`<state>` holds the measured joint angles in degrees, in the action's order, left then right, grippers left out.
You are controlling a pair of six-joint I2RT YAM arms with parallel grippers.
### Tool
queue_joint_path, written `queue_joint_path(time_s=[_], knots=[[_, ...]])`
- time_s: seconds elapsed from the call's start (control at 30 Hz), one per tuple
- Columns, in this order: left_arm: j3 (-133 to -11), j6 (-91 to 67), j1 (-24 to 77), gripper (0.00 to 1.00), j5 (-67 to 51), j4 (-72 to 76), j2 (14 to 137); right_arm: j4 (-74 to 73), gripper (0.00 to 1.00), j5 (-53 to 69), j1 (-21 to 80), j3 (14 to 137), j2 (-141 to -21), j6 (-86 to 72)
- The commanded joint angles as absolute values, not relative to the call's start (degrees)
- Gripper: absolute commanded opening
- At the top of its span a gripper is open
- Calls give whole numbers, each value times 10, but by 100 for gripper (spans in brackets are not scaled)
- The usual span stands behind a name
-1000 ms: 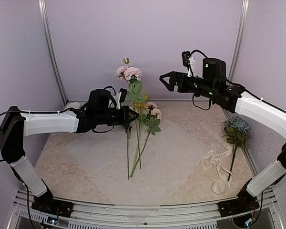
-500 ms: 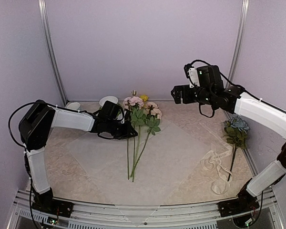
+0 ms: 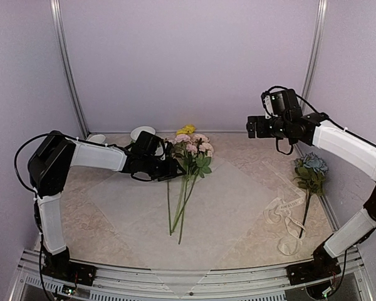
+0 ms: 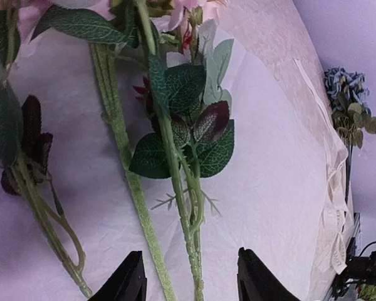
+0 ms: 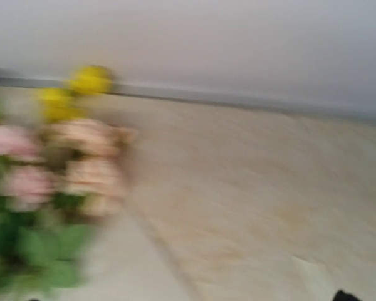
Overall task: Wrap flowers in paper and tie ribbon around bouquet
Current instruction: Place the fake flower on the flattened wrapping paper, then pick up the fake flower from the corner of the board.
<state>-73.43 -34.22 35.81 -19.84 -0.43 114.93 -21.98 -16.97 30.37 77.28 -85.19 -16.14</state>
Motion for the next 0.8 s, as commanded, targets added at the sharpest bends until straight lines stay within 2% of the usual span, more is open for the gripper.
queue_joint_path(time_s=[0.0,0.13,0.23,0.33,0.47,0.67,0.77], knots=[[-712,-324,363,55,-137,20,1075,-312,100,-184,211,726,-844,-231],[-682,-265,400,98,-7,18,993,-321,100,-139,139,622,-800,-256],[-658,-221,437,99,132,23,937,-327,96,-127,99,553,-757,-315],[-629,-185,463,99,212,44,893,-329,81,-155,76,492,-704,-373],[-596,-172,466,99,223,72,860,-316,71,-200,55,431,-658,-417],[-592,-152,468,99,217,63,863,-302,50,-146,-13,398,-698,-436],[-588,-145,468,99,220,66,865,-260,49,-104,-27,379,-712,-411]])
